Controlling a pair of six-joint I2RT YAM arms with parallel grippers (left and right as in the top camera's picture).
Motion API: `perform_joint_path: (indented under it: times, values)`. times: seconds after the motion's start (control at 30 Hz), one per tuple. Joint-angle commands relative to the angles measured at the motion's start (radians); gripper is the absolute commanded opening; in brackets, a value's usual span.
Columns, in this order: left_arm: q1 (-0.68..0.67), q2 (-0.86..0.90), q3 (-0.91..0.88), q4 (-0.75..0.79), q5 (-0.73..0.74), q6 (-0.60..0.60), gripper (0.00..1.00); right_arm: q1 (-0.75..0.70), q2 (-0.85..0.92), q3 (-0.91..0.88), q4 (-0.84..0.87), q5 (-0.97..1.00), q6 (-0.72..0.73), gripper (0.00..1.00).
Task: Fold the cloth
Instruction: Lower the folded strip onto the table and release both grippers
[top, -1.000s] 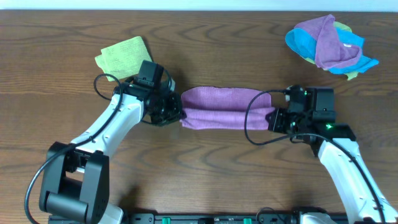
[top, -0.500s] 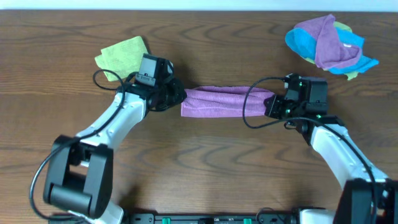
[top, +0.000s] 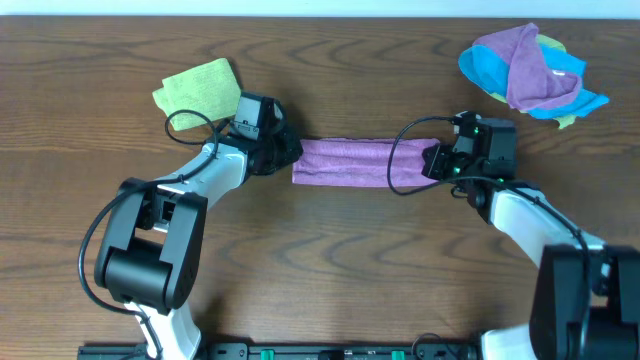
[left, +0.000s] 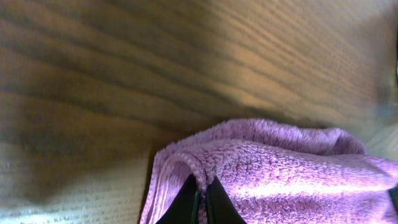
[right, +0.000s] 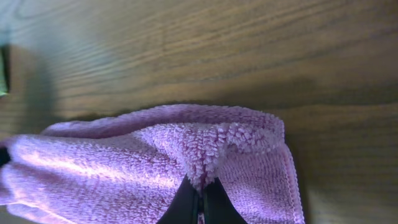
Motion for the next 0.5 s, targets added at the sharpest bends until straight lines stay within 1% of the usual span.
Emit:
perform_joint_path:
  times: [0.0, 0.2, 0.23, 0.27, 0.3, 0.37, 0.4, 0.43, 0.47]
  values:
    - [0.005, 0.024, 0.005, 0.02, -0.058, -0.005, 0.06, 0.002, 0.046, 0.003, 0.021, 0.059, 0.013, 0.02]
    - [0.004, 0.051, 0.005, 0.047, -0.059, -0.005, 0.06, 0.002, 0.089, 0.003, 0.042, 0.08, -0.006, 0.02]
    - [0.004, 0.055, 0.005, 0.048, -0.068, -0.005, 0.06, 0.002, 0.092, 0.003, 0.046, 0.086, -0.011, 0.05]
    - [0.004, 0.055, 0.005, 0.047, -0.079, -0.005, 0.06, 0.002, 0.092, 0.003, 0.051, 0.088, -0.013, 0.12]
    - [0.004, 0.055, 0.005, 0.047, -0.089, -0.004, 0.07, 0.002, 0.092, 0.003, 0.056, 0.092, -0.013, 0.22]
    - [0.004, 0.055, 0.005, 0.047, -0.107, -0.004, 0.17, 0.002, 0.092, 0.003, 0.064, 0.091, -0.013, 0.36]
    - [0.006, 0.055, 0.005, 0.047, -0.106, -0.003, 0.24, 0.002, 0.092, 0.003, 0.064, 0.09, -0.013, 0.41]
    - [0.01, 0.055, 0.005, 0.045, -0.105, -0.003, 0.29, 0.002, 0.092, 0.003, 0.062, 0.089, -0.013, 0.45]
    - [0.012, 0.055, 0.005, 0.043, -0.105, -0.002, 0.31, 0.002, 0.091, 0.003, 0.058, 0.082, -0.013, 0.5]
